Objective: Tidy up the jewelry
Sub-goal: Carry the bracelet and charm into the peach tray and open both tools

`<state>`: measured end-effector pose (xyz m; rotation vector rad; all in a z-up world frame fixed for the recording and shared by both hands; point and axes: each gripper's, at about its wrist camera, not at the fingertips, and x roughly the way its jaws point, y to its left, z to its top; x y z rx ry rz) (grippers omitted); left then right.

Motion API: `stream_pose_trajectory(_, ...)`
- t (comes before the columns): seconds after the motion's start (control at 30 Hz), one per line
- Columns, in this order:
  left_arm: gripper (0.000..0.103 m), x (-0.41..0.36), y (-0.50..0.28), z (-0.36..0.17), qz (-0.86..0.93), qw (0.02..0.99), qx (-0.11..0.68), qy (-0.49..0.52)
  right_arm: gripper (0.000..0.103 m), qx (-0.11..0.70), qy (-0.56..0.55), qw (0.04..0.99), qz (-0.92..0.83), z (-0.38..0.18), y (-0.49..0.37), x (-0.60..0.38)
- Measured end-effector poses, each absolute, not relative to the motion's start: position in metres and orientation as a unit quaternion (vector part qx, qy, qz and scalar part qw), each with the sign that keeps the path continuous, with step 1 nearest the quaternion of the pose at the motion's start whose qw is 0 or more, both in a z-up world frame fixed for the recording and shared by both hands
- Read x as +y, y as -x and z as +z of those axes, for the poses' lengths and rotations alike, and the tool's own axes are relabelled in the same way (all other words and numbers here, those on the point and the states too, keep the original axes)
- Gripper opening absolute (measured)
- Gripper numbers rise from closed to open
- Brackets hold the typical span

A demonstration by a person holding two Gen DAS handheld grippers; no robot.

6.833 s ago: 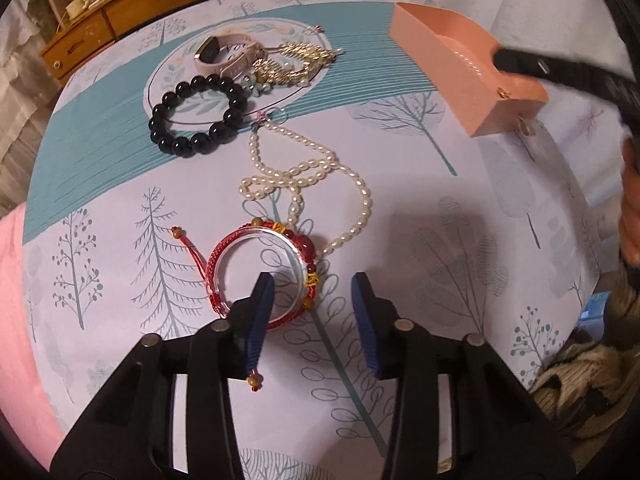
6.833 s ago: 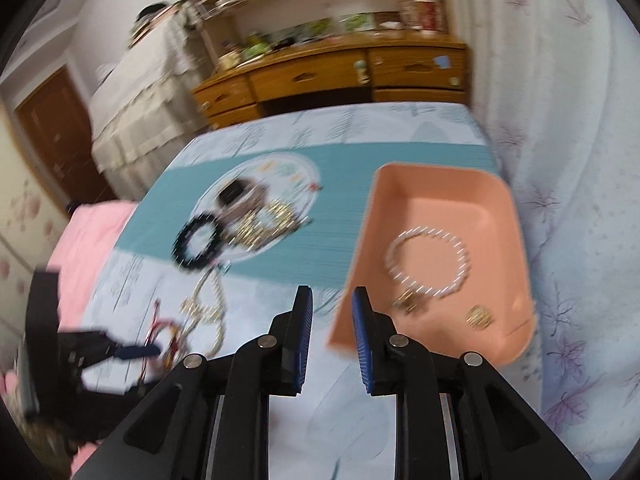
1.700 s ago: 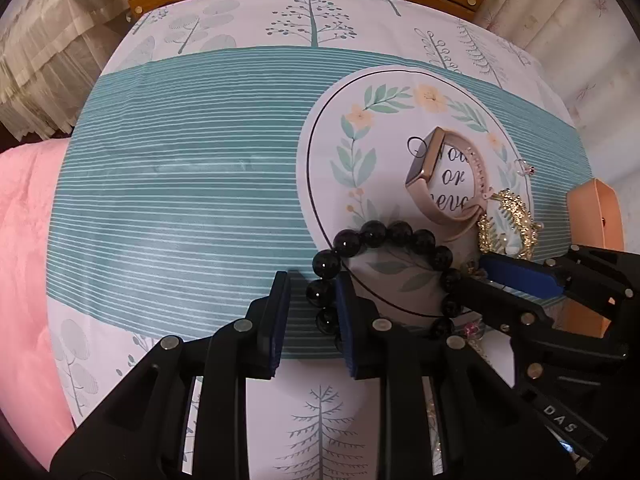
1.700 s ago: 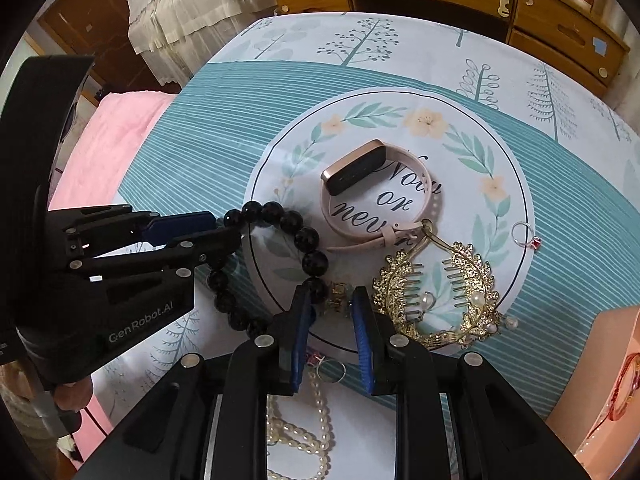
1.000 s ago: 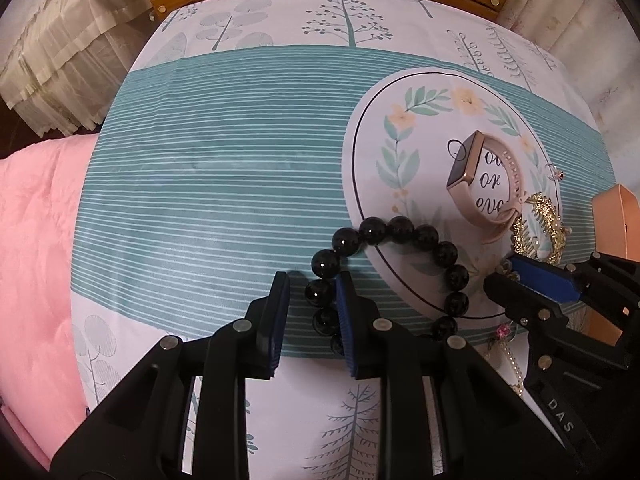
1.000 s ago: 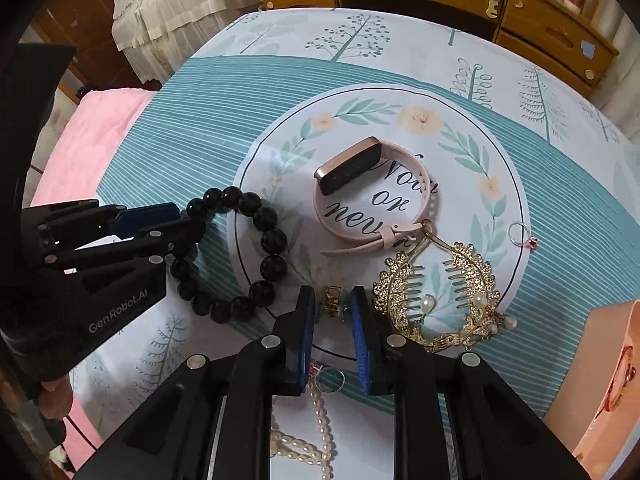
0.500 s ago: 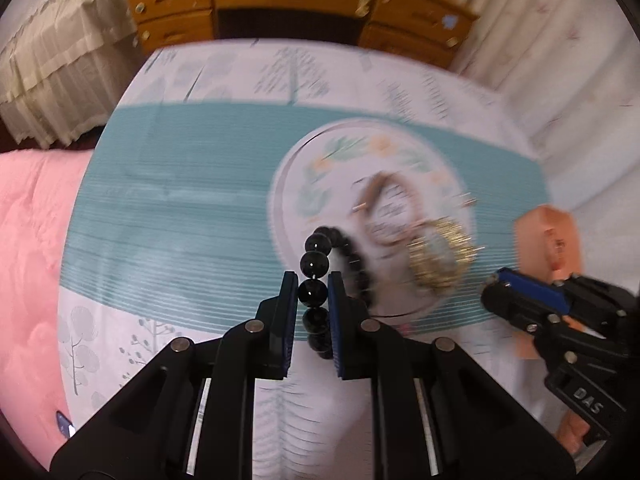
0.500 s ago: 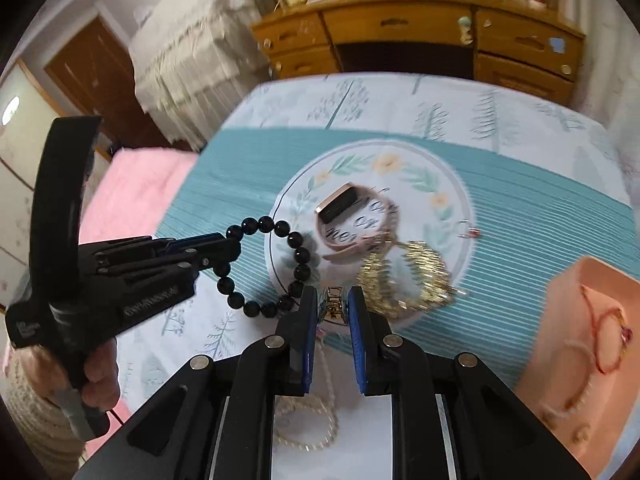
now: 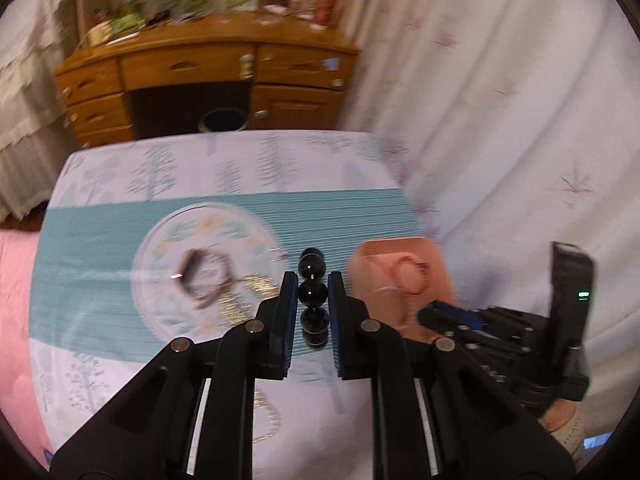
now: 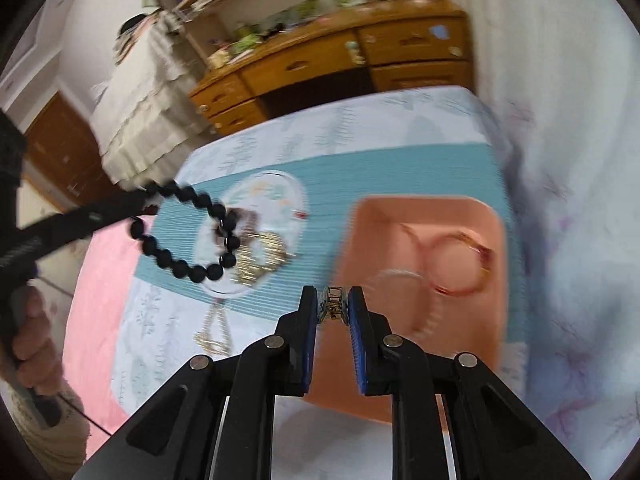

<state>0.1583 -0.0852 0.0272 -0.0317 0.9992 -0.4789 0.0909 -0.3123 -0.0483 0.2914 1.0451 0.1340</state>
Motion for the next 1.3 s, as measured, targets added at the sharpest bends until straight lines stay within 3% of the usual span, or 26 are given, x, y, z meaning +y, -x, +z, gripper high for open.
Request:
stream_pose_trajectory(0.37,0.012,-0.208,-0.142,0.002,-0.287,0.817,0.498,-0.044,0.016,0.531,-0.16,0.831,0.038,-0.099,-0.069,-0.37)
stream_pose_trajectory(0.53,0.012,-0.241,-0.14,-0.02,-0.296,0.808,0.504,-0.077,0.04,0.523,-0.151,0.838,0.041,-0.105,-0.062,-0.374)
stream_pose_trajectory(0.93,0.014,-0.261,-0.167,-0.078,-0.269,0.807,0.503,-0.156,0.041,0.51,-0.128,0.85,0.035,-0.099,-0.056,-0.364)
stream_pose_trajectory(1.0,0.019,-0.256,-0.168,-0.076,-0.276,0.803,0.508,-0.144,0.041,0.511,-0.129,0.849,0.034,-0.099,-0.058,-0.363)
stream_pose_trajectory(1.1,0.042,-0.25,-0.166,-0.069,-0.278,0.807,0.502,-0.136,0.041,0.511,-0.129,0.849,0.033,-0.098,-0.06,-0.36)
stream_pose_trajectory(1.3,0.043,-0.23,-0.161,-0.061,-0.279,0.809,0.505,-0.114,0.041,0.51,-0.123,0.851,0.034,-0.092,-0.059,-0.349)
